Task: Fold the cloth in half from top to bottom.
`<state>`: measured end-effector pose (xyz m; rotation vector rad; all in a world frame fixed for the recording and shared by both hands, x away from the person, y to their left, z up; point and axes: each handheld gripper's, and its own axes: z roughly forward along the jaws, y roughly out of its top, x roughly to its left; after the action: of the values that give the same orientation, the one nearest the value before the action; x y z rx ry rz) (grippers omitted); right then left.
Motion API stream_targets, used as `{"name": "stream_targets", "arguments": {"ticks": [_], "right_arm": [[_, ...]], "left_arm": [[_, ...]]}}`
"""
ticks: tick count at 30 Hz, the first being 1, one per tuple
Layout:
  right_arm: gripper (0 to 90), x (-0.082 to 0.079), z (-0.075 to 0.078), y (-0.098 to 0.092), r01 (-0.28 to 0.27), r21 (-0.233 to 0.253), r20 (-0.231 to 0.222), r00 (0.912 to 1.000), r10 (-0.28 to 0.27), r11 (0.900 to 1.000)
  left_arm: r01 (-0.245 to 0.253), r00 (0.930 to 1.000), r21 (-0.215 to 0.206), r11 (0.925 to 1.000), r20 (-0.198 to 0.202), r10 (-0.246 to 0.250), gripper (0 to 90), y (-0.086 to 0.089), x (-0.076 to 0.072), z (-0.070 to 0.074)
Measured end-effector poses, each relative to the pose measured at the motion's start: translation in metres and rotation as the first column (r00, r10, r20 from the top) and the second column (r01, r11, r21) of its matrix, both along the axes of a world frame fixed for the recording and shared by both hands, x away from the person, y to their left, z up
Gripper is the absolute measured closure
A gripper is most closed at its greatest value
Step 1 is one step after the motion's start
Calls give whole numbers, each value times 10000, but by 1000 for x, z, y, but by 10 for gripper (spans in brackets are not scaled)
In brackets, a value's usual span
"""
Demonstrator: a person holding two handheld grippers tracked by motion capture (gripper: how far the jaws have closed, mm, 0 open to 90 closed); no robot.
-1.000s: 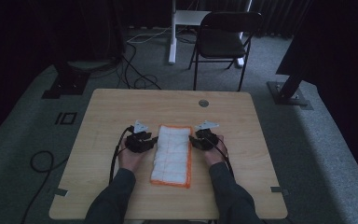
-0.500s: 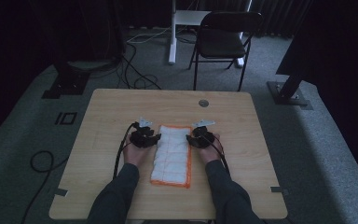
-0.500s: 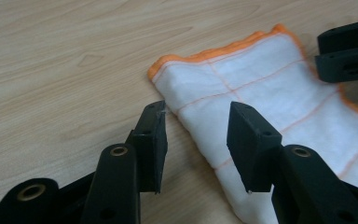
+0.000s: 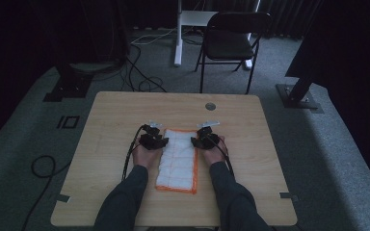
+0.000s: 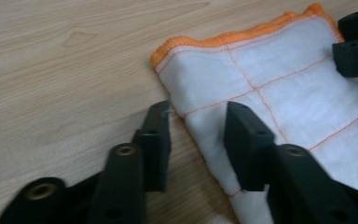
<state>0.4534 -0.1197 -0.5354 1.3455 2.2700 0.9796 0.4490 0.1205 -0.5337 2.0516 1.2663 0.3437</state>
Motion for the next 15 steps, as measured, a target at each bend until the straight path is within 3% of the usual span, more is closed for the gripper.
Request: {"name": "stream_targets", "arguments": {"ticks": [6,10,15], "right_arm": [[593,3,-1,2,55,84,-123,9999,-54,9999],[599,5,0,3,57,9,-229,9997,-57,10000],[676,4,1,8,-64,-138,-266,9996,60,9999]], "left_arm": [[-53,9999,-173,9998,-105,52,780,1,1,-1],[-117,9998,-218,9997,-154,114,793,1,0,-1],[-181,9997,-230,9996,-187,177,801,1,0,0]]}}
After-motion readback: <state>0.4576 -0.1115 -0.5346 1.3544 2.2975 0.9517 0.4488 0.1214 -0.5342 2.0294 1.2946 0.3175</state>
